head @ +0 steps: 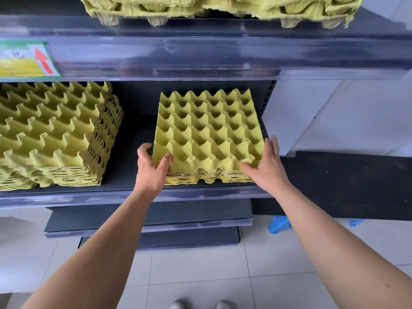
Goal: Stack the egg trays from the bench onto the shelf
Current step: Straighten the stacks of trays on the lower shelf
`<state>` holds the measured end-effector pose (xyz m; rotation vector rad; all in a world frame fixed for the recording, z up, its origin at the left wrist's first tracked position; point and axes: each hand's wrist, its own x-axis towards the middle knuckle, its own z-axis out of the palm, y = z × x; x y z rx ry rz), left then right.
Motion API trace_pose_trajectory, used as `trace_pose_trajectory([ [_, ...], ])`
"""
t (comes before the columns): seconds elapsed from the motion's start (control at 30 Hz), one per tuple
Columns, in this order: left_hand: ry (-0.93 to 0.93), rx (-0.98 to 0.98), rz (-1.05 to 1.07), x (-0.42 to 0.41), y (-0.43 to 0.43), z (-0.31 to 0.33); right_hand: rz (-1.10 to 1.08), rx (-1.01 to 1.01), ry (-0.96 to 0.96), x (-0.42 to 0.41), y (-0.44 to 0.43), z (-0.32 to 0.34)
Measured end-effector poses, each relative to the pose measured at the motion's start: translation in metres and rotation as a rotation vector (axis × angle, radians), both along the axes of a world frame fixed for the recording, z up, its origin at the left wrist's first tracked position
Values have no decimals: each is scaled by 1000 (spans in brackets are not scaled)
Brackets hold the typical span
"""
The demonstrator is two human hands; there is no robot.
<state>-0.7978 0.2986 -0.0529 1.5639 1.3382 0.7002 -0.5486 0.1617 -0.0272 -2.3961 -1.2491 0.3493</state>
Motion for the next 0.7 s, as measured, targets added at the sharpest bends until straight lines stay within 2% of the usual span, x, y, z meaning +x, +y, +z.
trace_pose_trajectory([
  [0.2, 255, 221, -130, 24, 26, 31, 139, -117, -324, 4, 46, 13],
  [0.27, 343, 246, -167, 33, 36, 39, 126, -170, -325, 5, 59, 12],
  [0.43, 413, 284, -190, 44, 43, 36, 106, -224, -275, 14, 66, 6],
  [0.7, 321, 290, -215, 24, 53, 22, 119, -285, -236, 15, 67, 13],
])
